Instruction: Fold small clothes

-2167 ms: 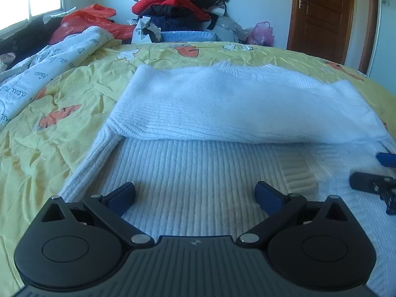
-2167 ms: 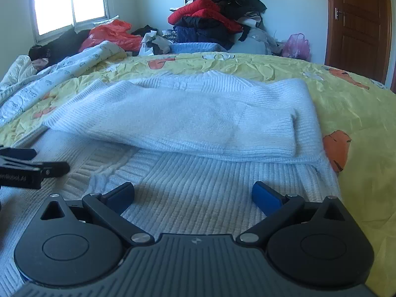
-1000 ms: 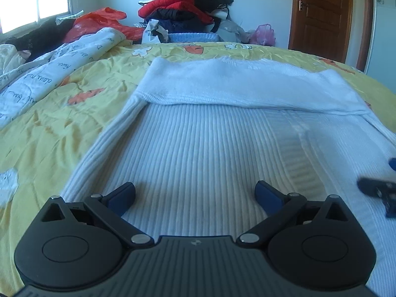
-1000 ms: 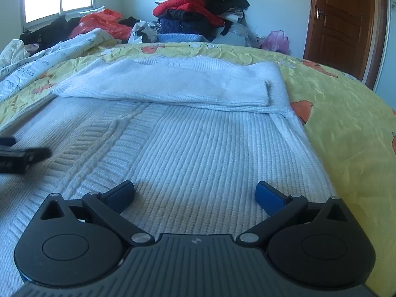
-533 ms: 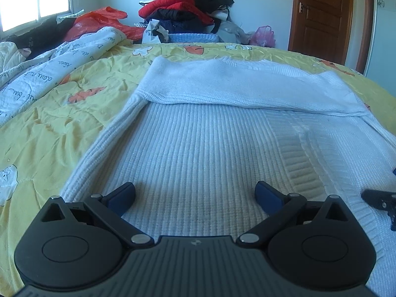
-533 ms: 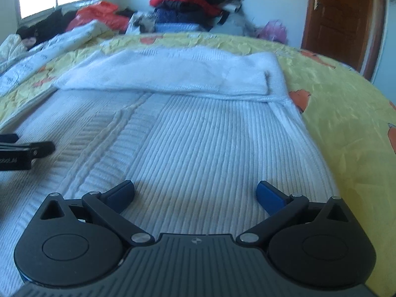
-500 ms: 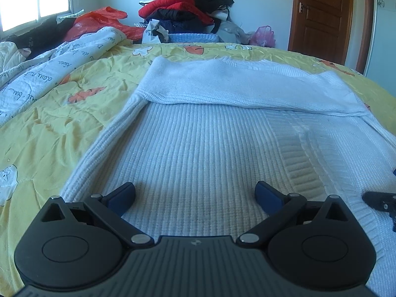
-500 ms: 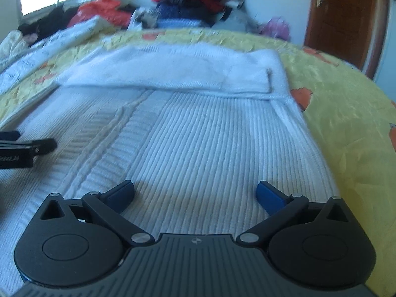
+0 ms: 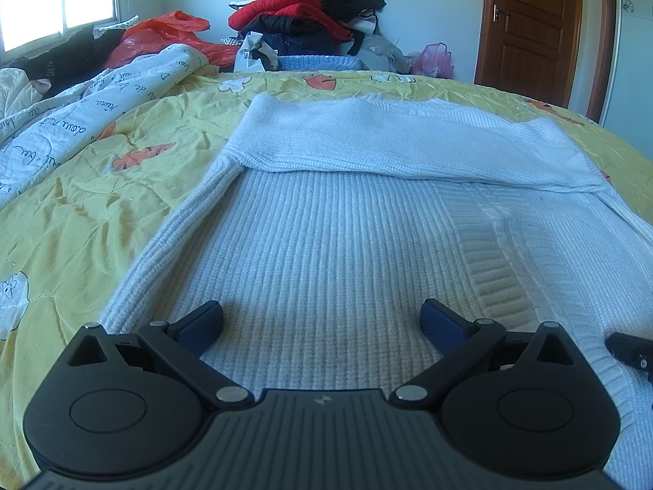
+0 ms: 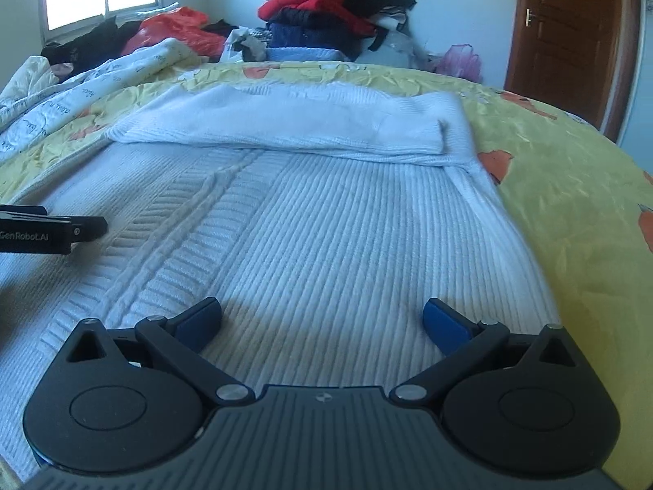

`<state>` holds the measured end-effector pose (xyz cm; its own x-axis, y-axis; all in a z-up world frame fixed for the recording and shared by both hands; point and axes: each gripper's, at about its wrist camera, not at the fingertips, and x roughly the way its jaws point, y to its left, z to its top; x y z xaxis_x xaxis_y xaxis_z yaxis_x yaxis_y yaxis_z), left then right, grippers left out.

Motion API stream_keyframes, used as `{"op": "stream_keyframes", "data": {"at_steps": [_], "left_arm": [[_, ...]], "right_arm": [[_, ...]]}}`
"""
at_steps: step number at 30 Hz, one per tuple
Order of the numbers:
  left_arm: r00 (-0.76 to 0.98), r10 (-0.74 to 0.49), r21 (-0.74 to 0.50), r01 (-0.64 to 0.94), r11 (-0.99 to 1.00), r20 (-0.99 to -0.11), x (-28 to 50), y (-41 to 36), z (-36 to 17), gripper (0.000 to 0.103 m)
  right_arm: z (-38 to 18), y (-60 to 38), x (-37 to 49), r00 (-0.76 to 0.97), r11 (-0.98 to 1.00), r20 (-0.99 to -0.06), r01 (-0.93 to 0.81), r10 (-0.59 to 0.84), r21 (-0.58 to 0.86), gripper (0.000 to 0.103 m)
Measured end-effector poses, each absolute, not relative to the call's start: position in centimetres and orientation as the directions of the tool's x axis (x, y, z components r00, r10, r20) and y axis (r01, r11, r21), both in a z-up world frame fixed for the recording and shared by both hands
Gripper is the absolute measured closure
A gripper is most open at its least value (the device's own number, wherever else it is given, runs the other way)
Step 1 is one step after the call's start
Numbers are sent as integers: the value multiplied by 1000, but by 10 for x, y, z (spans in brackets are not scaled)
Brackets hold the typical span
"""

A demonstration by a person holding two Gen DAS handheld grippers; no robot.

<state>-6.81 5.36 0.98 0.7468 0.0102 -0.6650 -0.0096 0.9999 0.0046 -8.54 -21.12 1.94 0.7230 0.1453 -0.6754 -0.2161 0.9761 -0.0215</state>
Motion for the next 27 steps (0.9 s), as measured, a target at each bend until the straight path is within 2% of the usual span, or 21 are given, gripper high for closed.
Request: {"op": "stream_keyframes", "data": {"at_steps": [15,27], "left_arm": [[742,3,35,27,999,-670,-92,51,11,0],[761,-11,13,26,1000,-649,-104,56,9,0]], "right_arm": [[18,-214,-92,737,977,-657,-215,157,-8,3],[17,-214,-93,743,977,-650,-213,159,-4,3]]}}
